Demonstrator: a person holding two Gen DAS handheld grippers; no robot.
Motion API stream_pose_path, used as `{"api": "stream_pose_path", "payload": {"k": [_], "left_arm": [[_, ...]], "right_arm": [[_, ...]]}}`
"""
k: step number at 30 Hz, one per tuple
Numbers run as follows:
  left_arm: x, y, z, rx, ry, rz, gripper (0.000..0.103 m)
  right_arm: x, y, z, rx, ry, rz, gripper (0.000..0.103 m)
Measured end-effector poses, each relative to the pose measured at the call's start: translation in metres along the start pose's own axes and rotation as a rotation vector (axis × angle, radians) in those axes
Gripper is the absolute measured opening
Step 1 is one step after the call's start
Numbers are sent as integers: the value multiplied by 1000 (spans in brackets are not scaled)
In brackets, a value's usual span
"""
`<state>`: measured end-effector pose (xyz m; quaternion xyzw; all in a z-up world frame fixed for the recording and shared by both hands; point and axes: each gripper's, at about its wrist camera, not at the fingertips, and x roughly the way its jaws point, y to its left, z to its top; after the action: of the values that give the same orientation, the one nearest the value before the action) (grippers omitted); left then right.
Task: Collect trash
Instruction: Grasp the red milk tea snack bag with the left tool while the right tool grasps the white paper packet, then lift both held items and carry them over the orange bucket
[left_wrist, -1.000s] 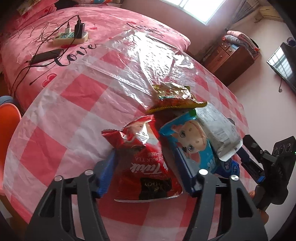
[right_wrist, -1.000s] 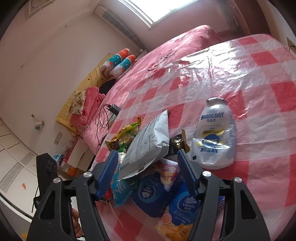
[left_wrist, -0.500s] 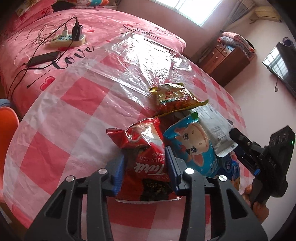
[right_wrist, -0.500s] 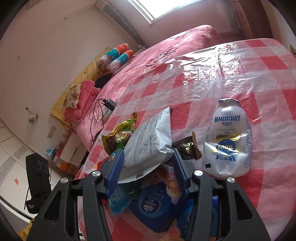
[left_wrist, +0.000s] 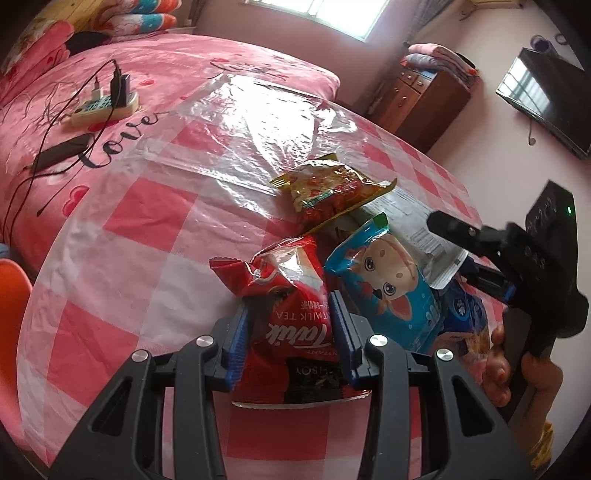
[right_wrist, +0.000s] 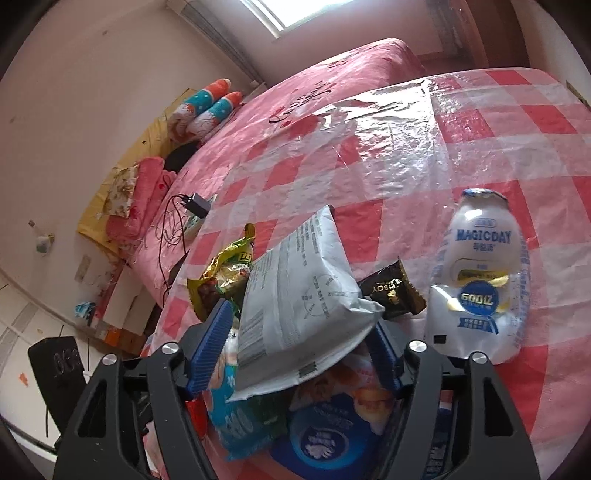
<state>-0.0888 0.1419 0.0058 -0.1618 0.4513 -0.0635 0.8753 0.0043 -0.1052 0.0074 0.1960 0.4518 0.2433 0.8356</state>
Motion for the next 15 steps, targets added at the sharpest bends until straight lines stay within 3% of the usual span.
{"api": "stream_pose_path", "payload": {"k": [2,5,15], "left_arm": [[0,2,-1,9,-9,-13,43],[0,4,-1,16,-18,-31,42],[-1,9,-4,30,-38,-60,40]], "right_arm": [[3,6,-1,-42,-7,-42,72],[5,12,-4,-85,-30,-111,61],[-12,22,-11,-119,-133,-153,38]]}}
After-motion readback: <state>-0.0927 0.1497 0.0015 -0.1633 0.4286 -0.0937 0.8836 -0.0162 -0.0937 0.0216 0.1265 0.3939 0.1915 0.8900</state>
